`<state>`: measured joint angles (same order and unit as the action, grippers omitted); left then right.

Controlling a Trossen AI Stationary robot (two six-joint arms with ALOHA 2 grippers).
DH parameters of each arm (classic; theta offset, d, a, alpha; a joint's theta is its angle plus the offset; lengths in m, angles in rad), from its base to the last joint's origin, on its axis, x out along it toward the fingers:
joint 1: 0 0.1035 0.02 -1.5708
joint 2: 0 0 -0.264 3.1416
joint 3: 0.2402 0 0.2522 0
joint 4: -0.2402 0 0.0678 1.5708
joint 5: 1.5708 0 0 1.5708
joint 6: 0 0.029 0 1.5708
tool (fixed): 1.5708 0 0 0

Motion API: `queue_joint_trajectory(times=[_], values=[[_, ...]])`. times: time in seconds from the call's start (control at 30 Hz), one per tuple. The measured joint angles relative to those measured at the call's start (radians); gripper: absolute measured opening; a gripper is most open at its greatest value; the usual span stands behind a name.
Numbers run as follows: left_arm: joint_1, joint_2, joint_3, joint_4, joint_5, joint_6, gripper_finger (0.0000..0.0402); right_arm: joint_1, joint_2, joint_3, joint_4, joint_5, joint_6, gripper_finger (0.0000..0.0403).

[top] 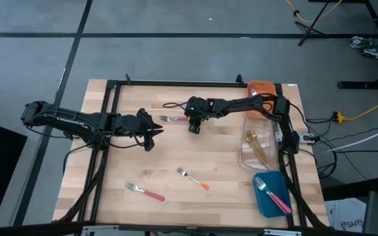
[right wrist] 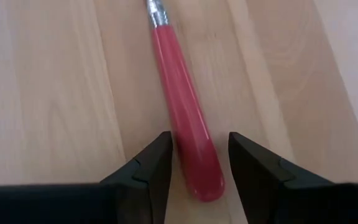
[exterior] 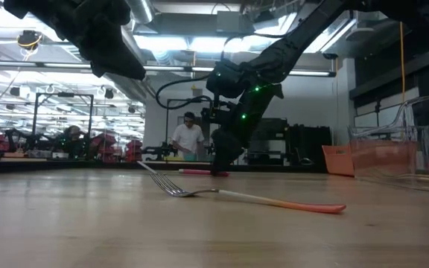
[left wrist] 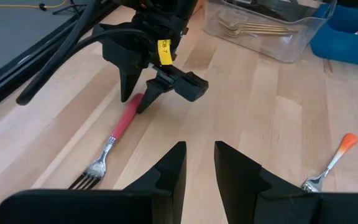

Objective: Sort silverware by color (type)
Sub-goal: Put the pink fork into the blue bin

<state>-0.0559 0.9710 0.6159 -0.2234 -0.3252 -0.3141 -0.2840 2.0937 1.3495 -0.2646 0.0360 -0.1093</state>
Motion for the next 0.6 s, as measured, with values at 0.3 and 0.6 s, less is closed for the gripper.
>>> queue_joint_trajectory(times=[0.3, 0.6], values=[[0.0, 0.0, 0.0, 0.0, 0.0, 0.0, 0.0077, 0.001, -0.001, 0.001, -0.025, -0.019, 0.0, 0.012], [0.0, 0.0, 0.0, 0.0, 0.0, 0.0, 0.0077, 0.003, -0.001, 0.001, -0.034, -0.028, -0.001, 0.0052]])
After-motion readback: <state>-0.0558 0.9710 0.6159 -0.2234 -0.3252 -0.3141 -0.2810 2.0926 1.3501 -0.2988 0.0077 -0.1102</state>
